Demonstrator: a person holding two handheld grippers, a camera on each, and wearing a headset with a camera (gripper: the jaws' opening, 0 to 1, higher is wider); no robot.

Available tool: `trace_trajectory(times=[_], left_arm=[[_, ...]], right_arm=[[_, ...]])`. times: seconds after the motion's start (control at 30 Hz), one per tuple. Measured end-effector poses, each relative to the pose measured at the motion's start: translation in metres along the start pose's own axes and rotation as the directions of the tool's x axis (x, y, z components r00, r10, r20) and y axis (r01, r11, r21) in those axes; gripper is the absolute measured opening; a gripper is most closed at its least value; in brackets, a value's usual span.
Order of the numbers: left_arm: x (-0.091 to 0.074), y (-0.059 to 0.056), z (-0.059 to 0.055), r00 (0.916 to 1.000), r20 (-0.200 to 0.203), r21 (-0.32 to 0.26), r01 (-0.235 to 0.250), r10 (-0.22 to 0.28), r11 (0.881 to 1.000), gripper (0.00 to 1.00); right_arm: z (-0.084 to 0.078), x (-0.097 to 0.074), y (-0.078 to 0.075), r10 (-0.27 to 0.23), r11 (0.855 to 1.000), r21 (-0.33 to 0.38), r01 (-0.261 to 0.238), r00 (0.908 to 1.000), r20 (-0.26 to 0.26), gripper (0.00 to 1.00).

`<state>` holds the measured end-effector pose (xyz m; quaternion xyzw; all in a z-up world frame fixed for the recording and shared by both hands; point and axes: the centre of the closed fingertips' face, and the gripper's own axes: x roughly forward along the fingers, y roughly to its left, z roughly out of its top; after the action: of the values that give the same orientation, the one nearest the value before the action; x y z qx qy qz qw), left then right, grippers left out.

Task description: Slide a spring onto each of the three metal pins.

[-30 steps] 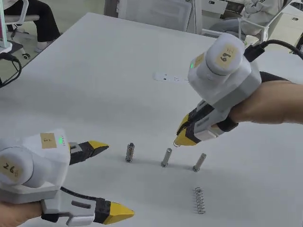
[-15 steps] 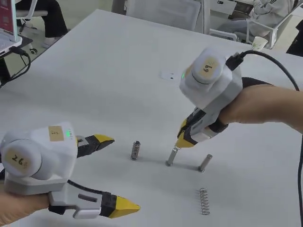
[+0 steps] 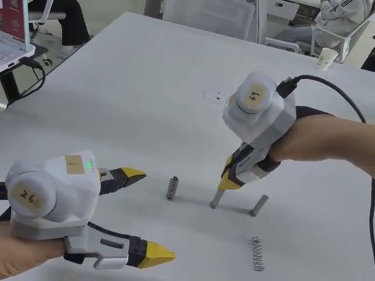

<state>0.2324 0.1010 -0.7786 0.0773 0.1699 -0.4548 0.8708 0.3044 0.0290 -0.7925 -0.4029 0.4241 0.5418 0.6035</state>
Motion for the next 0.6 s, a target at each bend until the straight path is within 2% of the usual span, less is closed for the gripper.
trace_trajectory(times=[0.17,0.6], left_arm=[[-0.001,0.001,-0.001,1.0,-0.002,-0.005,0.0,0.0,1.0,0.81],[0.001,-0.001,-0.005,0.9998,-0.015,-0.011,0.015,-0.015,1.0,0.8]], right_arm=[[-0.003,0.011,0.0,0.0,1.0,-0.009,-0.001,0.9999,-0.017,0.08],[-0.014,0.038,-0.001,0.015,0.999,0.04,-0.015,0.9997,-0.019,0.08]])
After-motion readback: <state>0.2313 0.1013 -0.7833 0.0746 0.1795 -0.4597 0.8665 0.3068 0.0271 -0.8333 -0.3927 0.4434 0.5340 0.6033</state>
